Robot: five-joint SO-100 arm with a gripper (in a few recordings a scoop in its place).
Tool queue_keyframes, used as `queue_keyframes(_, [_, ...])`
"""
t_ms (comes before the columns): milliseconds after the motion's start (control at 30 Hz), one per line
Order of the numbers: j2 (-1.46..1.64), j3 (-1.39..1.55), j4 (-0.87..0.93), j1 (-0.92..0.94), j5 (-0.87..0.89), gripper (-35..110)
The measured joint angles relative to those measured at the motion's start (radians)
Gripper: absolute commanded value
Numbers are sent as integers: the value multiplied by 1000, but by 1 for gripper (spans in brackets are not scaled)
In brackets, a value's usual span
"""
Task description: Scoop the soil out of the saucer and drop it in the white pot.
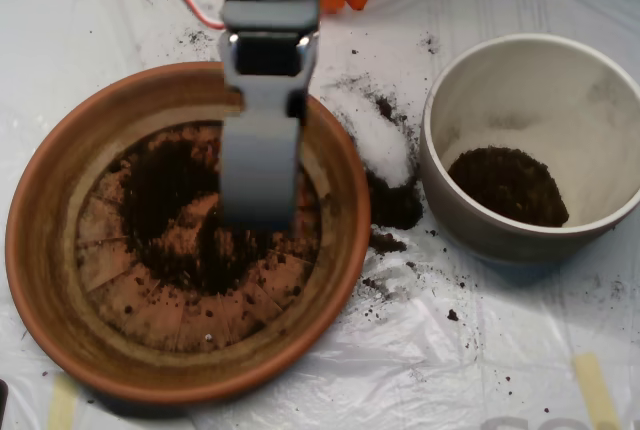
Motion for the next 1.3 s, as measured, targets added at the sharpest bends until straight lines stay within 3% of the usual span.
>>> queue_keyframes(333, [-71, 350, -238, 252, -129, 42])
queue_keyframes(800, [-400, 282, -339, 428, -170, 38])
queue_keyframes(1233, [-428, 184, -383, 439, -163, 0])
queue_keyframes(1300, [-428, 189, -388, 437, -163, 0])
